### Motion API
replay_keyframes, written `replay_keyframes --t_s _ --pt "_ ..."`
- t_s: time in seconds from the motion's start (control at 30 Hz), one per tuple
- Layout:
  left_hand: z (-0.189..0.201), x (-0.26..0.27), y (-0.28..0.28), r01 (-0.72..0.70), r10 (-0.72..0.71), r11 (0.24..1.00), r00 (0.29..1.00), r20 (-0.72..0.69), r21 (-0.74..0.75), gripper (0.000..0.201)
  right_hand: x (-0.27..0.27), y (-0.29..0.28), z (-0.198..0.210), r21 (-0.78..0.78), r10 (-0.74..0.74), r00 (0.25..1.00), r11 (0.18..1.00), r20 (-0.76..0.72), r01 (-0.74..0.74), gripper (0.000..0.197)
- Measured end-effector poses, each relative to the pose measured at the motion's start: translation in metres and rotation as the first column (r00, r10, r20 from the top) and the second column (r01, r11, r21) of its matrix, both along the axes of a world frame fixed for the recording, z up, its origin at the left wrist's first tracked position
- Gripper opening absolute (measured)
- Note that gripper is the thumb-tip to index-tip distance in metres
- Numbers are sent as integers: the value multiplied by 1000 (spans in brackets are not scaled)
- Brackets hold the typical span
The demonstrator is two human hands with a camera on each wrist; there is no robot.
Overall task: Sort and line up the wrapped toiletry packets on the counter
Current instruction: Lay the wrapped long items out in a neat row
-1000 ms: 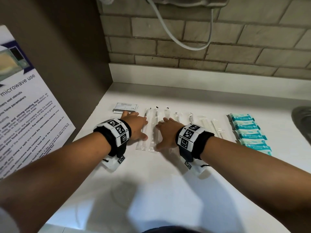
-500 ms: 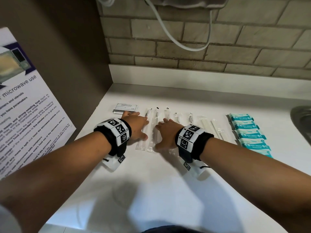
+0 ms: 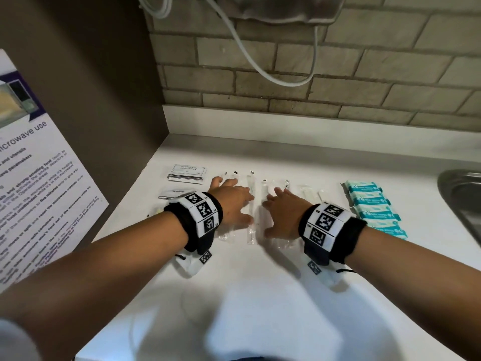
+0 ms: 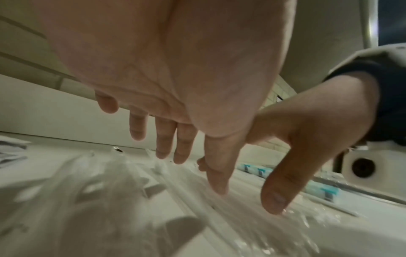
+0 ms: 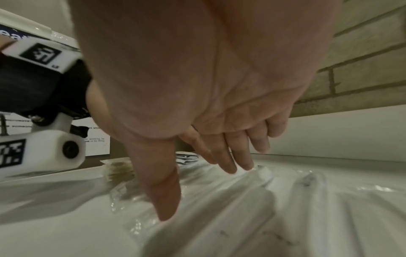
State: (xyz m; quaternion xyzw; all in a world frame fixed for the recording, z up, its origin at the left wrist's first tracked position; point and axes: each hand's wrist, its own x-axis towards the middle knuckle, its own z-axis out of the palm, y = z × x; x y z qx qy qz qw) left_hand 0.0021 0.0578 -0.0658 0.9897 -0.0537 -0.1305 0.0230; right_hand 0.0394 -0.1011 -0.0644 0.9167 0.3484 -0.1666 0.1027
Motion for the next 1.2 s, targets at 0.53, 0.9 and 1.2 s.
replay_keyframes --t_s 0.53,0.9,1.2 --pt "-15 -5 -28 45 -42 982 999 -18 185 80 12 -15 -17 38 -9 998 999 -54 11 87" --pt "-12 -9 -23 18 -3 974 998 -69 227 81 10 -14 -25 79 -6 999 997 -52 10 79" --pt "-14 -8 -27 -18 38 969 996 -78 248 81 8 -16 -28 105 -4 998 994 -56 10 75"
